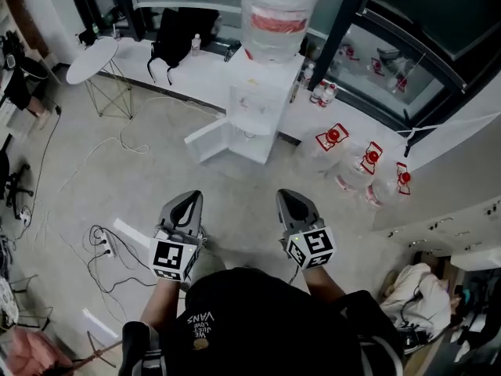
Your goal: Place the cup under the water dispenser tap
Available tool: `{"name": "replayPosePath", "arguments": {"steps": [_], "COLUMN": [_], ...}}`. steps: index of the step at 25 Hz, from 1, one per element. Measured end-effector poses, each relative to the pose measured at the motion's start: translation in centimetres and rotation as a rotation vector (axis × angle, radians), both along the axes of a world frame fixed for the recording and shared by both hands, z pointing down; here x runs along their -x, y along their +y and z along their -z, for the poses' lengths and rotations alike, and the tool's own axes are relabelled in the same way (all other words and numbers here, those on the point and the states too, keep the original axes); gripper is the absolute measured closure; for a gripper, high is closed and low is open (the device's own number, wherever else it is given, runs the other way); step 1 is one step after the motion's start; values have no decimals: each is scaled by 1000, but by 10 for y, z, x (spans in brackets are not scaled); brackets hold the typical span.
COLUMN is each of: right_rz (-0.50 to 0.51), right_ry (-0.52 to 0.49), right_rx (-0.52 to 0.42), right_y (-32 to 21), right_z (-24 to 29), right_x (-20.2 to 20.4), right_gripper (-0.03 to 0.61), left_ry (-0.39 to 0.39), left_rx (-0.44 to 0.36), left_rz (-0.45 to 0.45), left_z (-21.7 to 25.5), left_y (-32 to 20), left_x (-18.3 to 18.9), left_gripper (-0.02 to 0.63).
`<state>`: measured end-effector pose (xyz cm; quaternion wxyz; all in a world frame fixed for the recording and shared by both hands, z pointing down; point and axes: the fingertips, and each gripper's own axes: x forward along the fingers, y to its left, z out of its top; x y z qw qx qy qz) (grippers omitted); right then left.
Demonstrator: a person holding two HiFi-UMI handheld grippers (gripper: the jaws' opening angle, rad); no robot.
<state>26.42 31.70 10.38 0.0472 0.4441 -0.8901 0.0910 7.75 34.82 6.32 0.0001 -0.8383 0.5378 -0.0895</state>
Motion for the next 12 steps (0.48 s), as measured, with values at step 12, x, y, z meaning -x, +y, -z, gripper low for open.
{"name": "replayPosePath", "arguments": {"steps": [12], "right_rz": [-53], "right_ry": [5], "right_rx": [23], "right_y": [-72], "right_z": [-11], "right_x": [55], "right_gripper": [534], "left_ry": [183], "left_rx": [49], "left_rz": [0], "left_z": [-20], "left_y": [-81], "left_x": [63], "left_gripper": [594]}}
